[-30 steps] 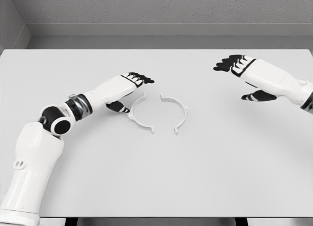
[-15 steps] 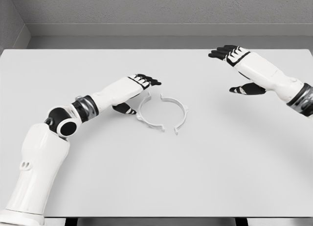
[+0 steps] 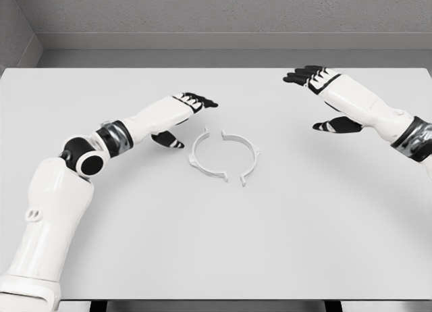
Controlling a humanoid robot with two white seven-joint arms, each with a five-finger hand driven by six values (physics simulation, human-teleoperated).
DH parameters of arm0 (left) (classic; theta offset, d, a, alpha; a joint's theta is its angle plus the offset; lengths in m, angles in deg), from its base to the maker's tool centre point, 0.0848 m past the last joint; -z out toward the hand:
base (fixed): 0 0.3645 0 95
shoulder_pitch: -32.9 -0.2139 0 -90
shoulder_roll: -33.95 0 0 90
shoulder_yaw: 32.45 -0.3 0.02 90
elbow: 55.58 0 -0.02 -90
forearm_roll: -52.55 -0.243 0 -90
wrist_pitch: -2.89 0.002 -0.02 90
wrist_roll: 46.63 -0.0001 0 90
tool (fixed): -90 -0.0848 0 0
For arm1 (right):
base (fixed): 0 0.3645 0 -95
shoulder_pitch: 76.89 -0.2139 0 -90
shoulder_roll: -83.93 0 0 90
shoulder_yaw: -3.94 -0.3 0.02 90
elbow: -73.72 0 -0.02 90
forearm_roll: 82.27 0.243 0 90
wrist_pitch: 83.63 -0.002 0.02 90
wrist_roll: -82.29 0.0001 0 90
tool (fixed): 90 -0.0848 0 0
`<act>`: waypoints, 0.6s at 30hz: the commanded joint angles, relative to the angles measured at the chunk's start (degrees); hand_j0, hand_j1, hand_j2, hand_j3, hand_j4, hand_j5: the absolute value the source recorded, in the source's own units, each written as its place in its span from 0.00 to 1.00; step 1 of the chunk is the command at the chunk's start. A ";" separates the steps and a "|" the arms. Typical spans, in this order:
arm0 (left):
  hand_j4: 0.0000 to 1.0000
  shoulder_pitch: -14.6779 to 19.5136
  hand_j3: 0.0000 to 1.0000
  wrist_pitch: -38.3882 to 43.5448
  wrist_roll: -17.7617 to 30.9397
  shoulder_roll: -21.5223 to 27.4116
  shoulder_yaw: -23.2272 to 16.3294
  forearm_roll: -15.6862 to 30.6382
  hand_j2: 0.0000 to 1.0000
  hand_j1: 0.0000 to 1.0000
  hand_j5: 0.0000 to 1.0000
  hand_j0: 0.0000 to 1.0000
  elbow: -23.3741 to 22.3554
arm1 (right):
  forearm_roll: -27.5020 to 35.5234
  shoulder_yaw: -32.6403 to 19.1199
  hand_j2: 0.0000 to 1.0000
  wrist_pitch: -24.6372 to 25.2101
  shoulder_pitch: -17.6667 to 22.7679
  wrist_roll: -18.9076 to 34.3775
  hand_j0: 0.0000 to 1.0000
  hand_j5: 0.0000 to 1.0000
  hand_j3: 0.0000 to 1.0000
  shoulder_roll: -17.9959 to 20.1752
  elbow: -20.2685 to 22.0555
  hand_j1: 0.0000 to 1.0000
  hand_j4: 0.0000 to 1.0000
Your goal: Assemble PVC drainage pipe clamps
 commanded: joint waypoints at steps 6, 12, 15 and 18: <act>1.00 0.00 1.00 0.14 -0.06 -1.23 -1.76 0.40 1.00 1.00 1.00 1.00 0.24 | 0.50 0.25 1.00 0.02 -0.09 0.00 1.00 1.00 1.00 0.06 0.11 1.00 1.00; 1.00 -0.09 1.00 0.14 -0.06 -1.23 -2.55 0.40 1.00 1.00 1.00 1.00 0.51 | 0.59 0.34 1.00 0.10 -0.09 0.00 1.00 1.00 1.00 0.06 0.20 1.00 1.00; 1.00 -0.53 1.00 0.14 -0.06 -1.75 -3.08 0.49 1.00 1.00 1.00 1.00 1.56 | 0.59 0.34 1.00 0.10 -0.09 0.00 1.00 1.00 1.00 -0.03 0.11 1.00 1.00; 1.00 -0.88 1.00 0.14 -0.06 -1.84 -3.08 0.14 1.00 1.00 1.00 1.00 2.61 | 0.59 0.34 1.00 0.10 -0.09 0.00 1.00 1.00 1.00 -0.03 0.20 1.00 1.00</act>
